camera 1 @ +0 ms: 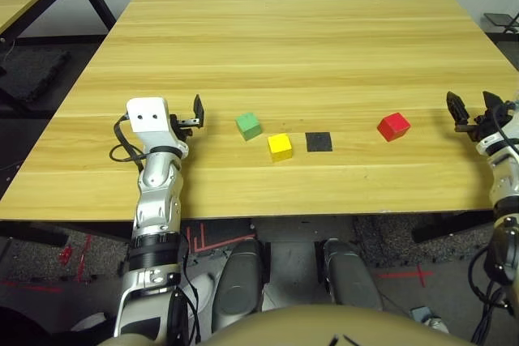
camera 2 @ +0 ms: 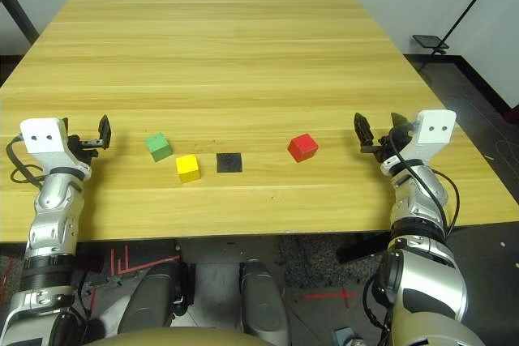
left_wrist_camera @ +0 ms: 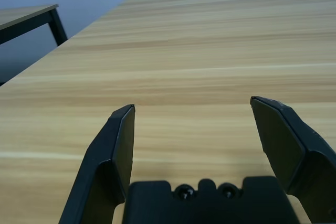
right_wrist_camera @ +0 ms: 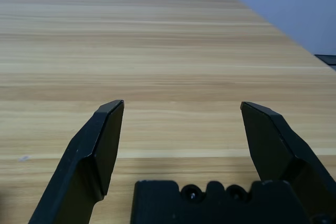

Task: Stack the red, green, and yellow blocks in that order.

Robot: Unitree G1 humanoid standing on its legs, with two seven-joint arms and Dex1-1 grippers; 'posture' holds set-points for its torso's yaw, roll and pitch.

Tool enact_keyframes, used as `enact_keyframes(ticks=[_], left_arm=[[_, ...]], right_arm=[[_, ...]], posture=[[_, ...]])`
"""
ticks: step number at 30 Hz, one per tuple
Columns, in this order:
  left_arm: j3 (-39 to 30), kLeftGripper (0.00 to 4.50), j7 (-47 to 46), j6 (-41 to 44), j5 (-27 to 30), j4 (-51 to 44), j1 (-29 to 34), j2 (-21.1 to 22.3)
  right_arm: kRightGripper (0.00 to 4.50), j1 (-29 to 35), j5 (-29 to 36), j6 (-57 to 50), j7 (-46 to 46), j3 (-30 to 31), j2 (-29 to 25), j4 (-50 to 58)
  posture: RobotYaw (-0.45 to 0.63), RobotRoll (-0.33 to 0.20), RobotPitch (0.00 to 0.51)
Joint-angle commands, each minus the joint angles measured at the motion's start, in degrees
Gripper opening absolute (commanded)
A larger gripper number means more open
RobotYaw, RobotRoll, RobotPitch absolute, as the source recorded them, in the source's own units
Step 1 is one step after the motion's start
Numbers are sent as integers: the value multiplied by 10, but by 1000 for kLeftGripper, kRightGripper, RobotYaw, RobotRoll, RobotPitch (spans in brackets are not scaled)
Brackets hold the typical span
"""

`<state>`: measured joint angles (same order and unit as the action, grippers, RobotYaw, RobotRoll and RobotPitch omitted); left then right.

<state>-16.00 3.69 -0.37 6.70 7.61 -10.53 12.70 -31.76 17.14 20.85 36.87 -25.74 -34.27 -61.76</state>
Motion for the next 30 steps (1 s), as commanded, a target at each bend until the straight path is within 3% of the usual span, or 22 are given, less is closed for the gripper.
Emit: enact_keyframes(ticks=[1,6,8,11,15,20,25,30], left_arm=[[-7,4481,-6,2,-2,10,12,7],[-15,4481,16,23,26,-16,9,19],[-10,4481,64,79,74,-57,-9,39],[31,4481,176,153,134,-112,-29,87],[110,4481,354,180,162,-169,-41,185],[159,4481,443,238,189,-186,-75,230],[219,4481,527,248,173,-175,-114,259],[242,4481,558,247,162,-159,-142,260]], right_arm=[[4500,14,5,4,-15,-8,-10,-3],[4500,4,5,-22,-14,-2,-26,20],[4500,3,14,-63,28,13,-33,65],[4500,29,37,-172,75,37,-34,179],[4500,91,74,-351,88,84,-36,397],[4500,122,76,-489,67,128,-46,538],[4500,138,51,-532,71,171,-51,573],[4500,140,29,-532,79,194,-62,555]], posture=[[96,-122,91],[84,-119,115],[85,-121,118],[108,-135,105],[121,-164,100],[116,-170,95],[135,-169,92],[154,-166,90]])
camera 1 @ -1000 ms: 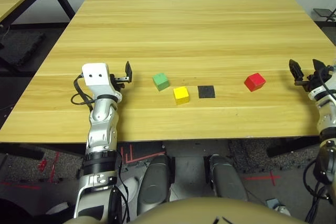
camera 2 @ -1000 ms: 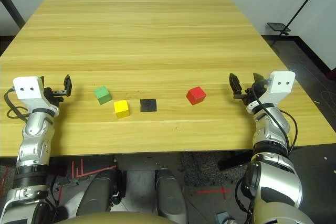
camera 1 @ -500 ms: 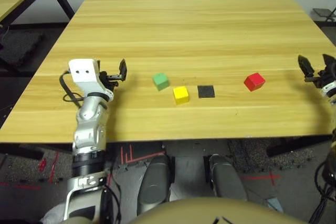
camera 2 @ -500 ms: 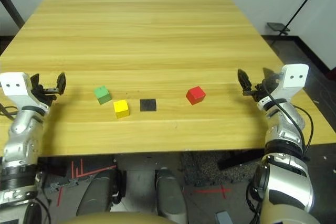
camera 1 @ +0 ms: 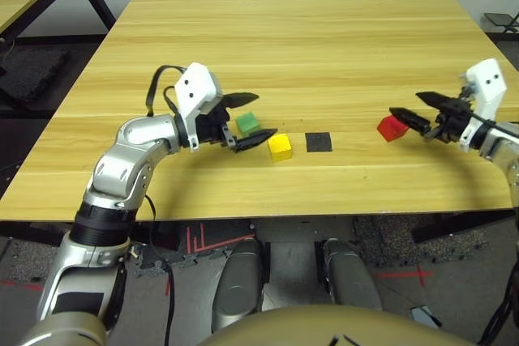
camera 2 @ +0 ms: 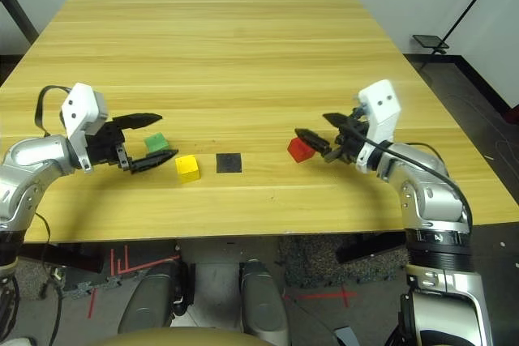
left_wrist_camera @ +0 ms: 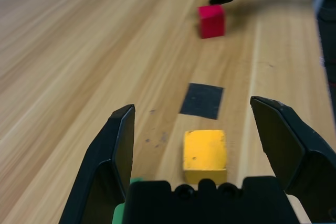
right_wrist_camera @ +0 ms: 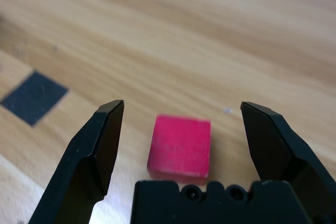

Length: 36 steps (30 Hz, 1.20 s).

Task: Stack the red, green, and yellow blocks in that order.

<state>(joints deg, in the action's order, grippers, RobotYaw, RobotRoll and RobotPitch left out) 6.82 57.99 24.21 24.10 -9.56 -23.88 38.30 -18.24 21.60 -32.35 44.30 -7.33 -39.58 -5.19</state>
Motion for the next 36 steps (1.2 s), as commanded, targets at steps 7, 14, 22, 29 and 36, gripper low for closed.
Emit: enact_keyframes(ticks=[7,14,22,29,36], left_arm=[[18,4481,15,3,-24,14,-16,-4],[7,4500,7,6,-25,6,-7,-4],[-1,4500,-3,15,-21,-15,8,2],[-2,4500,10,30,-17,-19,-6,18],[5,4500,14,45,-22,-26,-17,23]], right_arm=[[4500,-4,-47,41,11,28,0,-71],[4120,-22,-67,57,3,38,24,-105],[2051,-45,-66,61,42,57,33,-84],[2051,-108,-69,106,269,167,-5,-66],[2051,-215,-127,220,372,250,50,-224]], posture=[[187,-158,91],[214,-156,90],[235,-160,93],[238,-161,97],[282,-163,89]])
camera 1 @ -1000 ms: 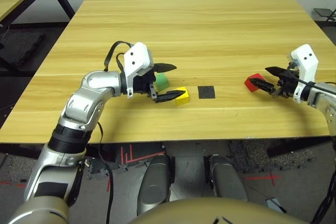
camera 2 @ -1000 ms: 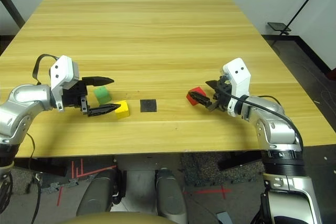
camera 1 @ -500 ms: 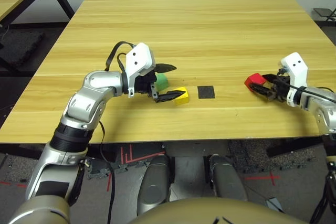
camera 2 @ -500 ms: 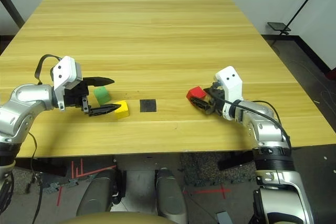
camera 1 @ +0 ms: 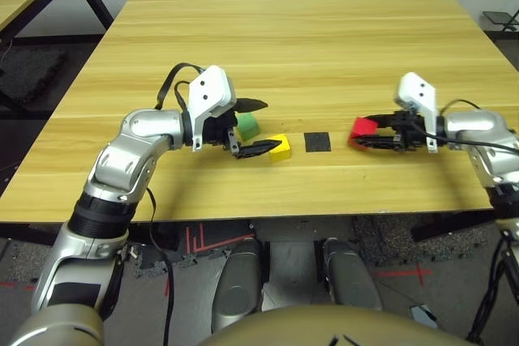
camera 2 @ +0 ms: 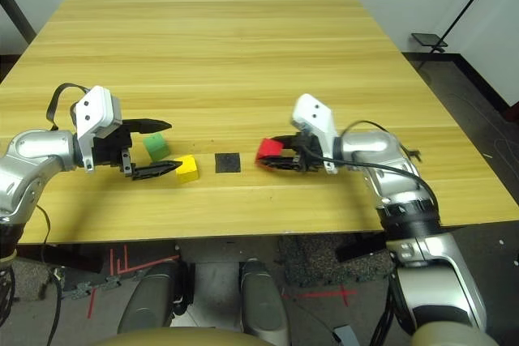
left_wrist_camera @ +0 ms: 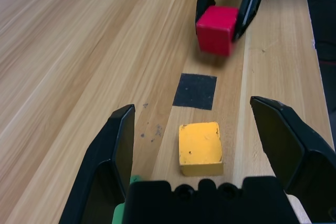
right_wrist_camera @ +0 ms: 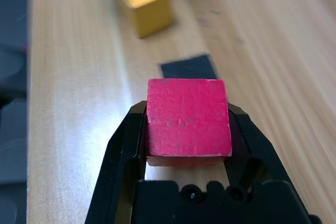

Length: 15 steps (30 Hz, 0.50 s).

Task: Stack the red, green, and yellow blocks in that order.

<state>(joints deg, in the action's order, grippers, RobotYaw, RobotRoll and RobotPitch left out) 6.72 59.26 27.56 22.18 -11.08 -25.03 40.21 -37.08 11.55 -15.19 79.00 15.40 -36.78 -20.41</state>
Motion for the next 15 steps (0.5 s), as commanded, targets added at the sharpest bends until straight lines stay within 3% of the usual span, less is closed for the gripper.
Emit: enact_keyframes(ticks=[1,7,15], left_arm=[[5,4500,0,14,-2,-13,-7,3],[-13,4500,-23,45,6,-54,7,11],[-36,4500,-49,83,18,-104,42,25]], right_arm=[[2051,-40,-34,67,29,26,34,-103],[2051,-134,-73,172,30,23,117,-302],[2051,-177,-97,241,59,12,154,-405]], posture=[[305,-162,87],[357,-159,82],[418,-153,81]])
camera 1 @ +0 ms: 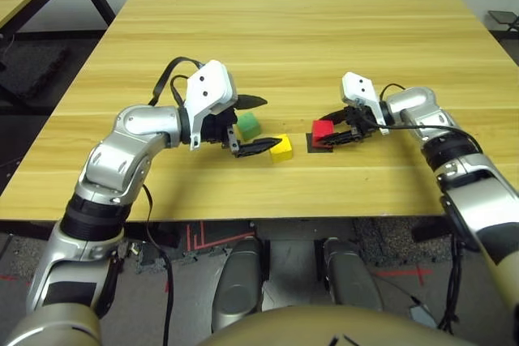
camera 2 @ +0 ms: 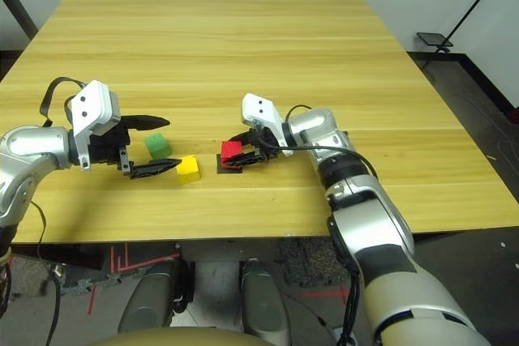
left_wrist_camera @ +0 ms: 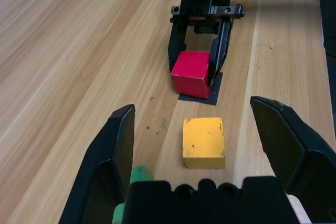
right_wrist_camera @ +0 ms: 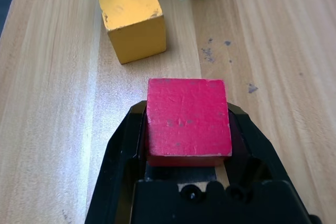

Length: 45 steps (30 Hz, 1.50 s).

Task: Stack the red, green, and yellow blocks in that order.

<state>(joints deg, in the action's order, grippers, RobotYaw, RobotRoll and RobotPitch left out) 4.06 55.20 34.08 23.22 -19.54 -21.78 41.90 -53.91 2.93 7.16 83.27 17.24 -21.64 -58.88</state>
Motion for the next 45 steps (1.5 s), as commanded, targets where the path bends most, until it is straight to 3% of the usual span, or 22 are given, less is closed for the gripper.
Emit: enact_keyframes(ticks=[1,9,16,20,25,32,39,42,45], left_arm=[[-12,4500,-11,21,9,-23,12,9],[-13,4500,-25,35,7,-20,9,10],[16,4500,-33,20,-54,58,-14,31],[28,4500,-29,-14,-77,129,-31,15],[41,4500,-32,-46,-97,199,-46,-19],[59,4500,-14,-90,-122,270,-63,-46],[63,4500,-9,-125,-147,335,-71,-60],[54,3859,-19,-117,-146,350,-69,-67],[52,2769,-17,-109,-143,348,-72,-70]], right_arm=[[2051,-10,-12,21,20,-8,4,-25],[2051,-3,-27,48,42,-8,2,-44],[4463,-19,-22,68,85,-26,-23,-29],[4486,-22,33,0,92,-29,-73,55],[4486,23,81,-85,92,-34,-137,186],[4486,75,108,-170,73,-67,-152,311],[4486,96,121,-212,44,-84,-151,369],[4500,99,124,-216,34,-88,-151,373],[4500,100,125,-213,32,-89,-153,370]], posture=[[418,-153,81],[413,-144,79],[388,-135,72],[333,-134,66],[277,-135,63],[227,-129,59],[208,-122,55],[207,-120,53],[211,-120,53]])
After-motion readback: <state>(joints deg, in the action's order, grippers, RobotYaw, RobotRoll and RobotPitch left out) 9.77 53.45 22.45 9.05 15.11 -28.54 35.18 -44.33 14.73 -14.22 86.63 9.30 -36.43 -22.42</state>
